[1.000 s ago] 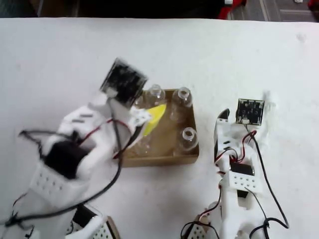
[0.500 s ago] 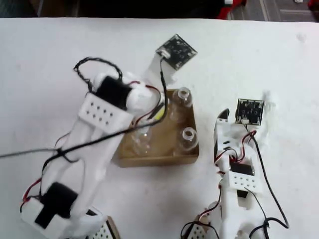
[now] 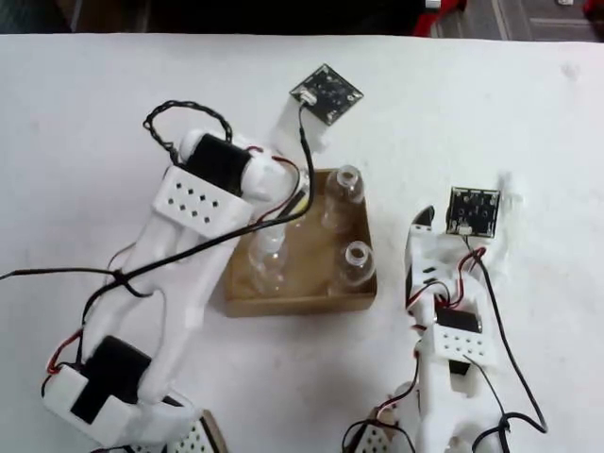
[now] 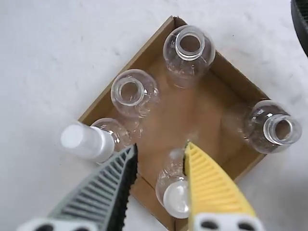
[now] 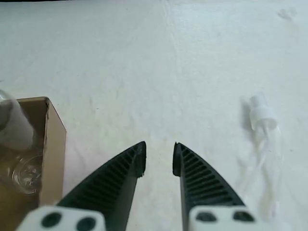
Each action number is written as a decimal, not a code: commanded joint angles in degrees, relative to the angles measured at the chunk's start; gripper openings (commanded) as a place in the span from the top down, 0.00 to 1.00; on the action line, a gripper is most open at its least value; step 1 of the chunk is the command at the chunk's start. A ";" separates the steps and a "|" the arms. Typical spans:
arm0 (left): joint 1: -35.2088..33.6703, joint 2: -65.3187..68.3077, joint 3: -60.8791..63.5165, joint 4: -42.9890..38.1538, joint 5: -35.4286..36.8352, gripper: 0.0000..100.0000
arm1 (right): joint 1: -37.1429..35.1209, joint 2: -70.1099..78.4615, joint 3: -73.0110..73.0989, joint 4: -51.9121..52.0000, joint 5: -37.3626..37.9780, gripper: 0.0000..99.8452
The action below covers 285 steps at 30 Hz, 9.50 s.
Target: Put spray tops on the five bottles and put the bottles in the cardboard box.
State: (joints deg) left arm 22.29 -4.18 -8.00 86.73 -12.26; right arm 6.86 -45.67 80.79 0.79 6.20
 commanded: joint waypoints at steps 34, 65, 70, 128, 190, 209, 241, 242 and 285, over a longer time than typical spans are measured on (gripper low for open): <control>3.74 -1.10 -0.62 6.33 -0.79 0.98 | -0.48 0.04 -0.88 -1.36 0.79 0.92; 3.56 -0.04 -15.74 14.51 -2.81 0.79 | -0.40 0.04 -0.97 -1.36 0.79 0.92; 3.38 5.05 -13.98 15.21 -3.16 0.79 | -0.40 0.04 -0.97 -1.36 0.79 0.92; 0.92 -4.09 -11.60 15.38 -3.25 0.82 | -0.31 -0.04 -0.97 -1.36 0.79 0.92; -19.12 -49.45 75.16 -22.33 -34.20 0.79 | -0.75 -0.04 -0.88 -1.19 0.79 0.92; -13.76 -49.71 76.31 -24.00 -31.12 0.98 | -1.63 -0.04 -0.79 -1.01 3.87 0.92; -3.82 -49.45 48.35 -10.73 -18.37 0.98 | -1.63 -0.04 -0.79 -1.10 4.31 0.92; -3.21 -49.36 47.82 -10.81 -18.20 0.98 | -1.63 -0.04 -0.79 -1.01 4.31 0.92; -15.25 -69.85 19.78 11.34 -3.78 0.98 | -1.27 -0.66 -0.79 -0.92 3.78 0.92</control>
State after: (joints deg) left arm -0.13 -68.00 16.97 98.42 -21.67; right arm 5.63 -45.67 80.79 0.79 9.80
